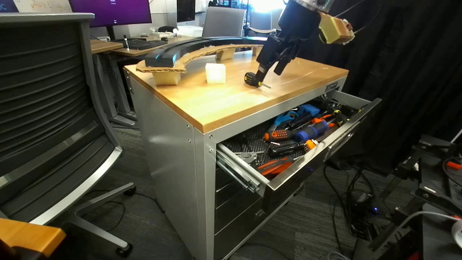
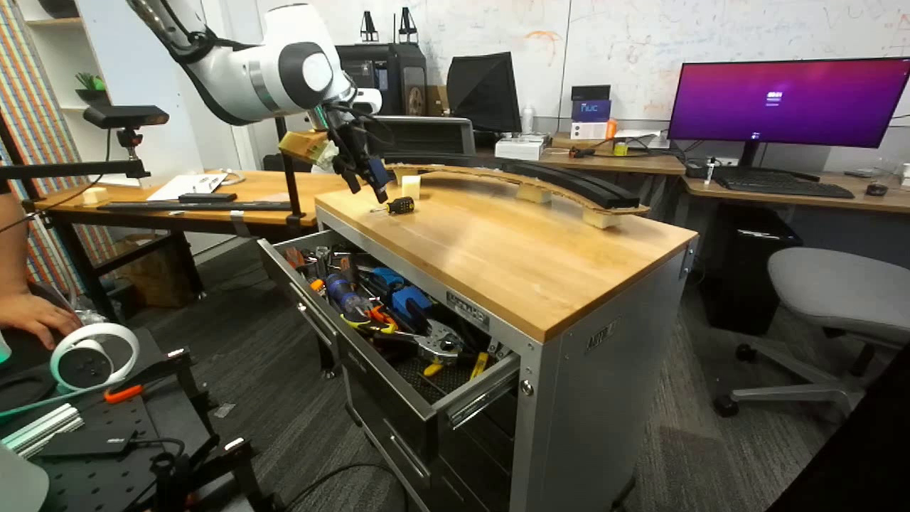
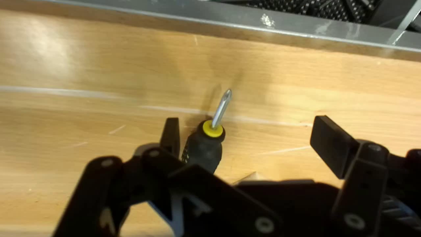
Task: Put the screwdriver in the open drawer and then close the drawer
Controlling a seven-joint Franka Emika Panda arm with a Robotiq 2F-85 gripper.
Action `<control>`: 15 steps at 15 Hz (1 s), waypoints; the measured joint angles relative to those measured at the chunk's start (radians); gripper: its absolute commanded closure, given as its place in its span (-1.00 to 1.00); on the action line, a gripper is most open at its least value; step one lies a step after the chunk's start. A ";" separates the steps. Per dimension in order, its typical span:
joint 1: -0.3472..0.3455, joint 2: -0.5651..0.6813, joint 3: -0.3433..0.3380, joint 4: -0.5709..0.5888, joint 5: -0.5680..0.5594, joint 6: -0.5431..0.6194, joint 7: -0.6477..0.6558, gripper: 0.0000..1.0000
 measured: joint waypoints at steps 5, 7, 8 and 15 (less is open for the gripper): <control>0.119 0.117 -0.166 0.096 -0.278 0.100 0.280 -0.17; 0.171 0.142 -0.237 0.133 -0.367 0.103 0.372 0.17; 0.191 0.152 -0.263 0.147 -0.399 0.103 0.407 0.30; 0.092 0.165 -0.160 0.157 -0.284 0.085 0.246 0.73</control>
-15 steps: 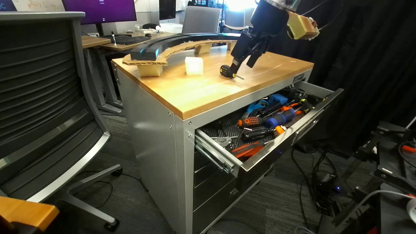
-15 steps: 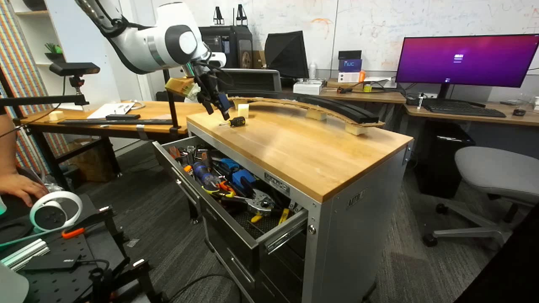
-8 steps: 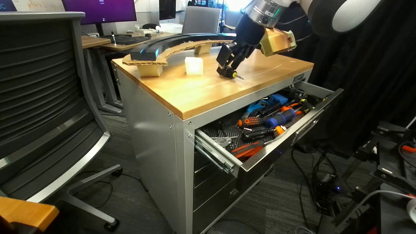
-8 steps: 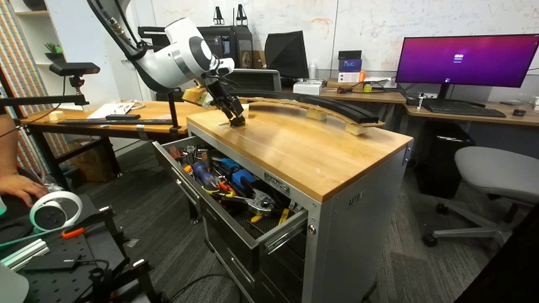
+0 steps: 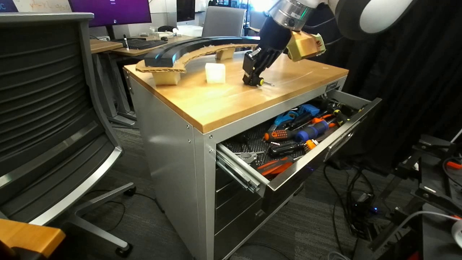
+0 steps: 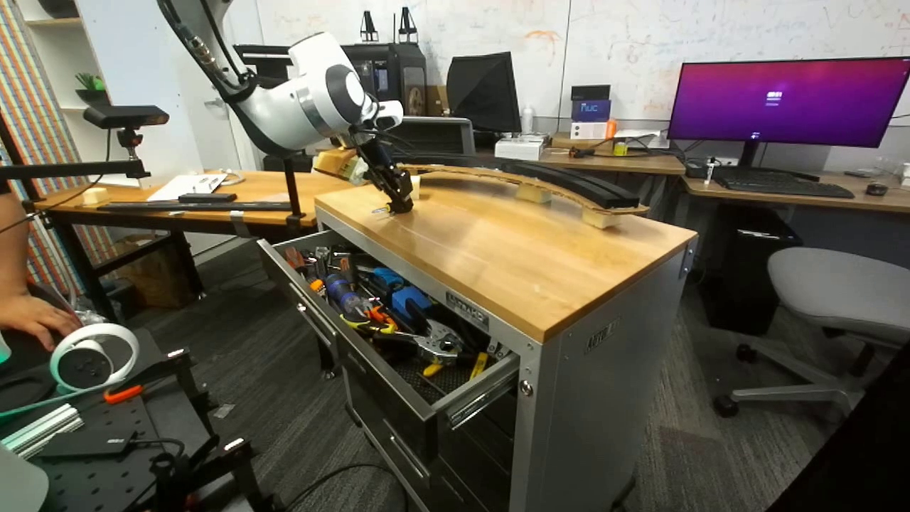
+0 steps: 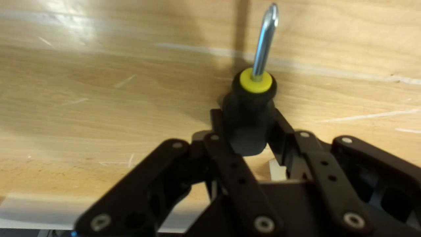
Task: Put the screwdriver in the open drawer and then close the drawer
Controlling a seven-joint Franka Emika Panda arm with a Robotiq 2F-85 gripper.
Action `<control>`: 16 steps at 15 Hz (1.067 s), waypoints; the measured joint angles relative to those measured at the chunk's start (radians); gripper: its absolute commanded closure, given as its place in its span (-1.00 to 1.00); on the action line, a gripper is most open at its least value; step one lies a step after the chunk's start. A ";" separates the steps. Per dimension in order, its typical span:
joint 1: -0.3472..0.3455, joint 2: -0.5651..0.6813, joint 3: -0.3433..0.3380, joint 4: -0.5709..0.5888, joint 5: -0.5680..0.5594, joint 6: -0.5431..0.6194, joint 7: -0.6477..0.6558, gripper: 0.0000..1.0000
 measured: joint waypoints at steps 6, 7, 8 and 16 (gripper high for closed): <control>-0.143 -0.089 0.196 -0.098 0.300 -0.093 -0.457 0.73; -0.142 -0.115 0.210 -0.126 0.352 -0.114 -0.525 0.73; -0.141 -0.139 0.224 -0.151 0.396 -0.137 -0.586 0.73; -0.079 -0.207 0.252 -0.268 0.487 -0.283 -0.743 -0.98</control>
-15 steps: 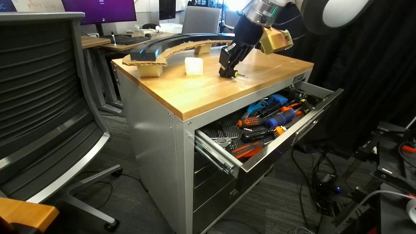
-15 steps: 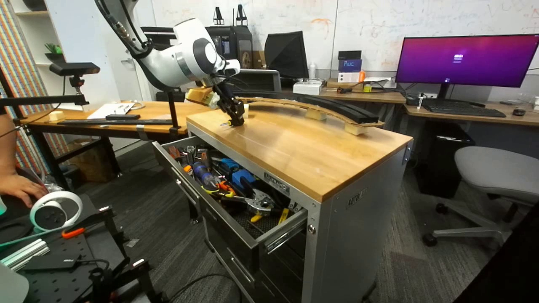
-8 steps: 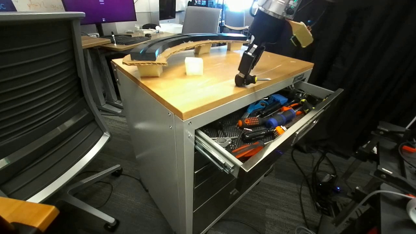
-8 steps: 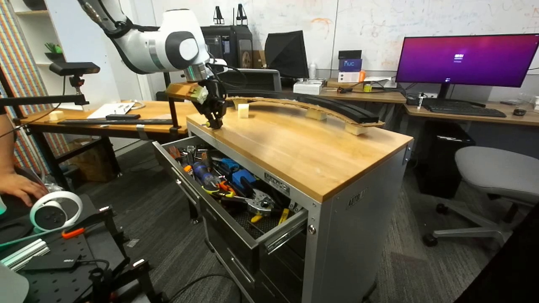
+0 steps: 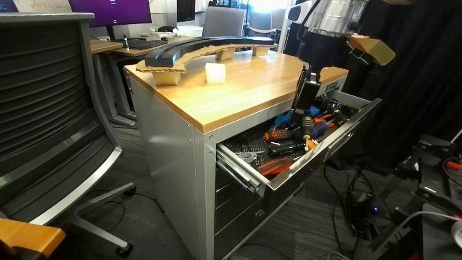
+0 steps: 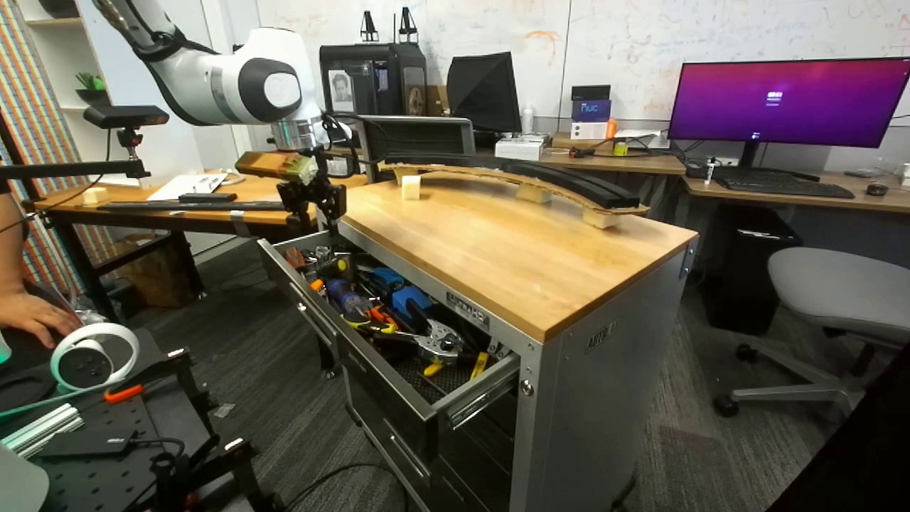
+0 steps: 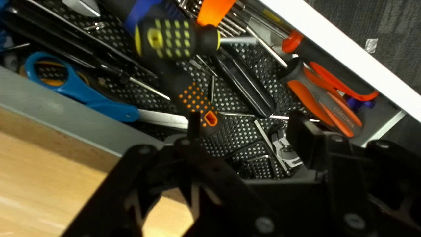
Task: Put the screwdriver in the open drawer and then close the drawer
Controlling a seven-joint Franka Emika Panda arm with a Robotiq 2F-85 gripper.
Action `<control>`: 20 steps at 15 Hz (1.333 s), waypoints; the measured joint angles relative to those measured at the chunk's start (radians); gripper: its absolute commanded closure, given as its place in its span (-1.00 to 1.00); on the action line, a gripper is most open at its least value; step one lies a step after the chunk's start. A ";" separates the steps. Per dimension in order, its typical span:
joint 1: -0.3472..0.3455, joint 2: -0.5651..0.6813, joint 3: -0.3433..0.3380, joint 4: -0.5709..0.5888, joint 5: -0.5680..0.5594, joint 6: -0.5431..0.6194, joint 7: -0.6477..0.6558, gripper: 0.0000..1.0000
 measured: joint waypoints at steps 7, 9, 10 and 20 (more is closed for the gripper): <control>0.021 -0.056 -0.046 -0.057 -0.076 -0.179 0.107 -1.00; 0.020 -0.079 -0.077 -0.085 -0.112 -0.264 0.182 -0.50; 0.019 -0.080 -0.092 -0.099 -0.116 -0.285 0.213 -0.46; -0.015 -0.013 -0.157 -0.150 -0.015 -0.141 0.339 1.00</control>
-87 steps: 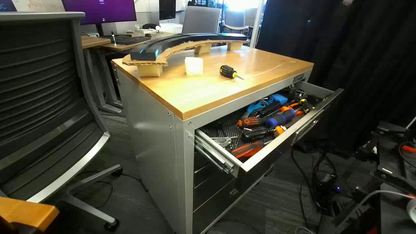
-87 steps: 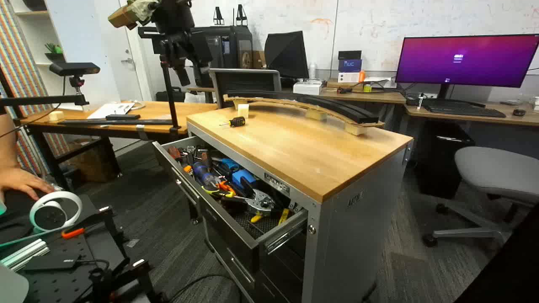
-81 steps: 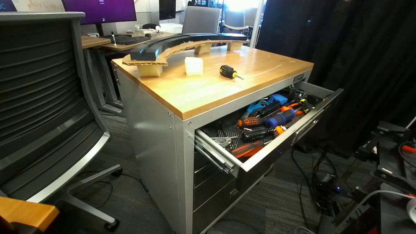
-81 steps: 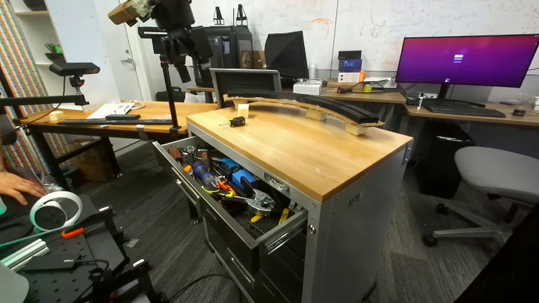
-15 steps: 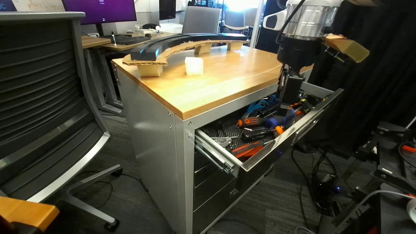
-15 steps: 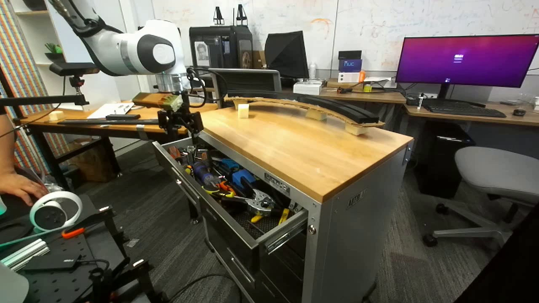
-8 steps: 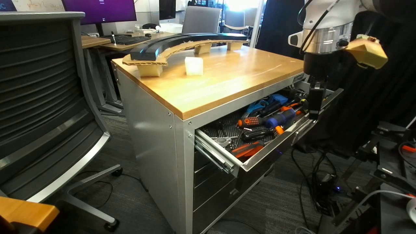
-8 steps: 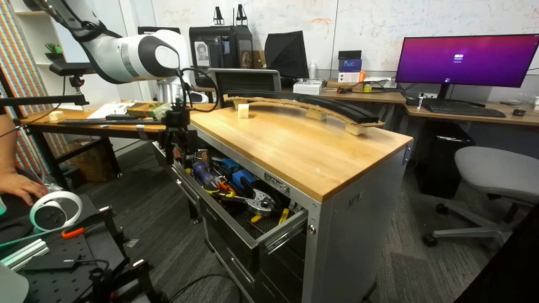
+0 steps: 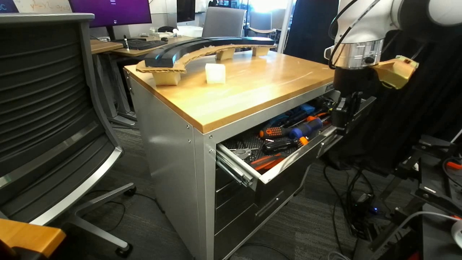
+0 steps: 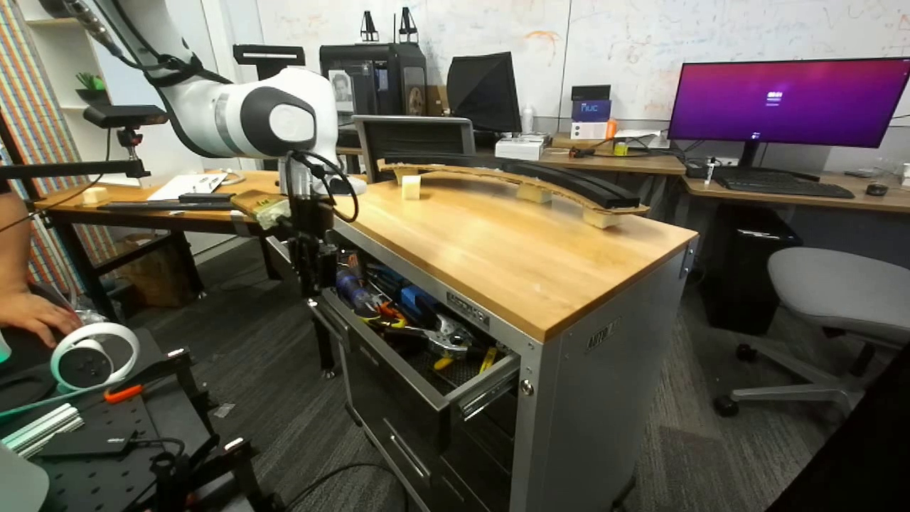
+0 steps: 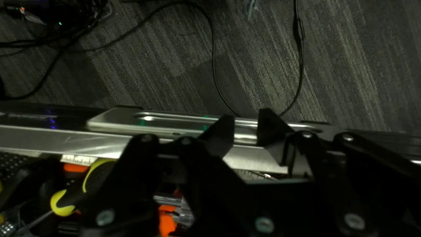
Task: Put the screwdriver in the open drawer and then close the drawer
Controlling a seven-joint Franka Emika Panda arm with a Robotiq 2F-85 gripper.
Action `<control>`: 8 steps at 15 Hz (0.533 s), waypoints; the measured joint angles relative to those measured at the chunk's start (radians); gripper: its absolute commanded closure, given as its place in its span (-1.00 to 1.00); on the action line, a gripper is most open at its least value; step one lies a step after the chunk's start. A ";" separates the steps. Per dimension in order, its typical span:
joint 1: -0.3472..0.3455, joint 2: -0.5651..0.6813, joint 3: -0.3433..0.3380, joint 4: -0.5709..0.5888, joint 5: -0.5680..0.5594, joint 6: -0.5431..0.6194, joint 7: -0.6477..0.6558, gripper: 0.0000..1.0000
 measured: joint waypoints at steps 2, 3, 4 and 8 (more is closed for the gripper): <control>0.000 0.005 -0.007 -0.003 0.010 0.084 0.032 1.00; 0.000 0.011 -0.012 -0.003 0.009 0.131 0.050 1.00; 0.001 0.021 -0.021 -0.003 0.001 0.180 0.074 1.00; 0.035 0.095 -0.095 0.014 -0.086 0.370 0.184 1.00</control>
